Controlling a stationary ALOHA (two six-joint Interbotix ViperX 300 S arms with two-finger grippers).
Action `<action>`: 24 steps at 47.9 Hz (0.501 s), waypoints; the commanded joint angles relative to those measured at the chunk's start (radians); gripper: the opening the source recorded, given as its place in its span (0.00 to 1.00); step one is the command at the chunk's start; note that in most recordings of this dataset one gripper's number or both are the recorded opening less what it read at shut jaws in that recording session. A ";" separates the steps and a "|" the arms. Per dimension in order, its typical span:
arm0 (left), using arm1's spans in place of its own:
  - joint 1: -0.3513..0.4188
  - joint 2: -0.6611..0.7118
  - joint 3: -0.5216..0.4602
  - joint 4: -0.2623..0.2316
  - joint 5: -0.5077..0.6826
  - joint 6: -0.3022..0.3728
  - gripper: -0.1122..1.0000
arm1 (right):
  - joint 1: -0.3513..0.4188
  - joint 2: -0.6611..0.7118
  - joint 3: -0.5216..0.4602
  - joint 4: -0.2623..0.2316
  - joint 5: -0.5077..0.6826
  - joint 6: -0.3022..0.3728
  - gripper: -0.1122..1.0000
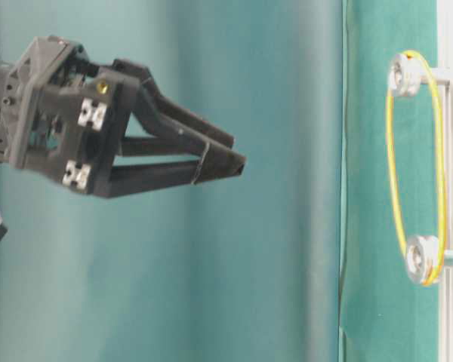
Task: Hook the rubber onto the shaft.
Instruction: 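Withdraw the open right gripper up and to the right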
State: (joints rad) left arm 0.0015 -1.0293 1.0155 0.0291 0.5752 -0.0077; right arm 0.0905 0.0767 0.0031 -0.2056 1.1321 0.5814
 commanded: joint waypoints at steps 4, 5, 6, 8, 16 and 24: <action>0.002 0.005 -0.031 0.003 -0.005 0.002 0.10 | 0.002 -0.038 -0.023 -0.003 -0.006 -0.097 0.82; 0.002 0.005 -0.031 0.002 -0.005 0.002 0.10 | 0.002 -0.038 -0.023 -0.003 -0.006 -0.101 0.82; 0.002 0.005 -0.032 0.002 -0.005 0.002 0.10 | 0.002 -0.038 -0.025 -0.003 -0.006 -0.104 0.82; 0.002 0.005 -0.031 0.003 -0.005 0.002 0.10 | 0.002 -0.038 -0.023 -0.003 -0.006 -0.104 0.82; 0.002 0.005 -0.031 0.003 -0.005 0.003 0.10 | 0.003 -0.038 -0.023 -0.003 -0.008 -0.112 0.81; 0.002 0.005 -0.032 0.002 -0.005 0.003 0.10 | 0.002 -0.044 -0.023 -0.003 -0.014 -0.114 0.79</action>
State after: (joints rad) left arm 0.0015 -1.0293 1.0155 0.0291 0.5768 -0.0061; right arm 0.0905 0.0752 0.0015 -0.2056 1.1290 0.4694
